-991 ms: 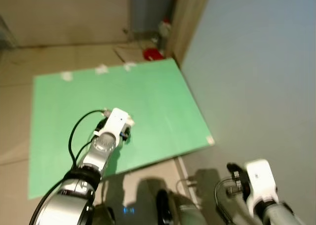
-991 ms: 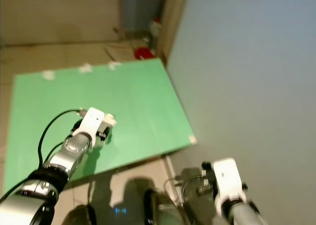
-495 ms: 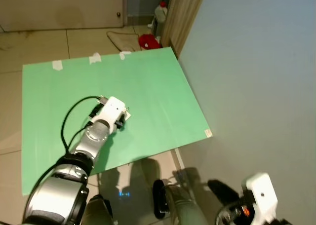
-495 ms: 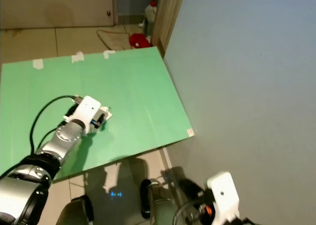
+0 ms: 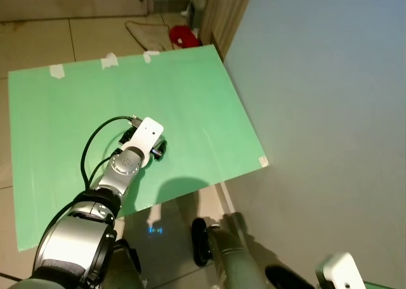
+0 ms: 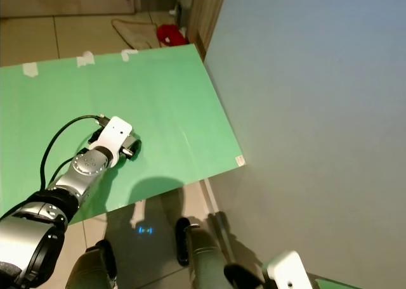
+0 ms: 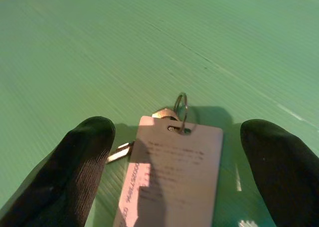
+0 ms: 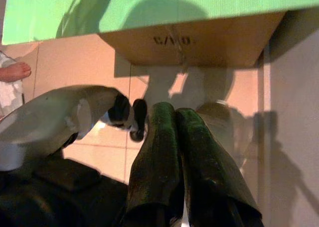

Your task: Hang keys on a hook

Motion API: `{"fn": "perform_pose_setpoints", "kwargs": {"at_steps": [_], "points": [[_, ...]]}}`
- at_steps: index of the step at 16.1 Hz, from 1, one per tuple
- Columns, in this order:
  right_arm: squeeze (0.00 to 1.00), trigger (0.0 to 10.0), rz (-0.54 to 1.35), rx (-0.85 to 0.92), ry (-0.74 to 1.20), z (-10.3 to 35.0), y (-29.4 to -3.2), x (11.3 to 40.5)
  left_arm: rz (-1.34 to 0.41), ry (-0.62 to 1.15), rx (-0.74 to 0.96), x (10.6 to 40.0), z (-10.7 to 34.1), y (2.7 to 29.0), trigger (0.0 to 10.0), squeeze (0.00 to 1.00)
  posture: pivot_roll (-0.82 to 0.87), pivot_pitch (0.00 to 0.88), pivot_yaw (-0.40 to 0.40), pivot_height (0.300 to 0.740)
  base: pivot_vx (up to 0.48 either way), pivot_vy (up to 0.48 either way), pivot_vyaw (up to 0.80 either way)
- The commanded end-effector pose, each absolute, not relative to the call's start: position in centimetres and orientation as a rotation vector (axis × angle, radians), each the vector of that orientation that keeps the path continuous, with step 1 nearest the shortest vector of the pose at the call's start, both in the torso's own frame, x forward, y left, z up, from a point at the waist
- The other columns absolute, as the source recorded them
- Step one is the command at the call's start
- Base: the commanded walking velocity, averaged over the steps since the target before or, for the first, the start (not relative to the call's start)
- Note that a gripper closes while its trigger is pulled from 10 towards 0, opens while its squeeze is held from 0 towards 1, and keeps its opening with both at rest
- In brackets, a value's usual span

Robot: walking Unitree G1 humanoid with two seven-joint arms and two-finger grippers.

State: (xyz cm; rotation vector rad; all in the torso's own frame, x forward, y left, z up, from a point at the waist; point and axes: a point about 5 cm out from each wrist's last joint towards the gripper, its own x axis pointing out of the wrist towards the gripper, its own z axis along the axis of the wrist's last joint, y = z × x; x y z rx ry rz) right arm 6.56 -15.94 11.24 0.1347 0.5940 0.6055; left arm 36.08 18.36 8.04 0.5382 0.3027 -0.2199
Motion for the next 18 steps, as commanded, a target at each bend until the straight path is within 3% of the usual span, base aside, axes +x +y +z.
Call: {"fn": "perform_pose_setpoints", "kwargs": {"at_steps": [1, 5, 6, 7, 8, 18], "points": [[0.00, 10.0, 0.598, 0.126, 0.622, 11.3, -16.3, 5.9, -0.238, 0.325, 0.542, 35.9, 7.6, 18.2, 10.0, 0.00, -0.51, 0.450, -0.200, 0.722, 0.000, 0.000, 0.00], [0.00, 10.0, 0.583, 0.138, 0.633, 11.2, -16.1, 5.5, -0.247, 0.317, 0.570, 36.0, 7.8, 18.0, 10.0, 0.00, -0.51, 0.459, -0.200, 0.722, 0.000, 0.000, 0.00], [0.00, 10.0, 0.580, 0.141, 0.634, 11.1, -16.1, 5.5, -0.258, 0.316, 0.566, 36.1, 7.8, 17.7, 7.8, 0.00, -0.51, 0.459, -0.200, 0.722, 0.000, 0.000, 0.00], [0.00, 10.0, 0.579, 0.144, 0.633, 11.1, -16.1, 5.4, -0.261, 0.315, 0.561, 36.1, 7.8, 17.5, 6.5, 0.00, -0.51, 0.458, -0.199, 0.722, 0.000, 0.000, 0.00], [0.00, 10.0, 0.578, 0.146, 0.631, 11.1, -16.0, 5.5, -0.274, 0.313, 0.552, 36.1, 7.7, 17.1, 0.3, 0.00, -0.51, 0.456, -0.199, 0.722, 0.000, 0.000, 0.00], [0.00, 10.0, 0.579, 0.146, 0.637, 10.8, -16.1, 5.6, -0.290, 0.312, 0.550, 36.1, 7.7, 16.7, 0.0, 0.00, -0.50, 0.456, -0.209, 0.722, 0.000, 0.000, 0.00]]}}
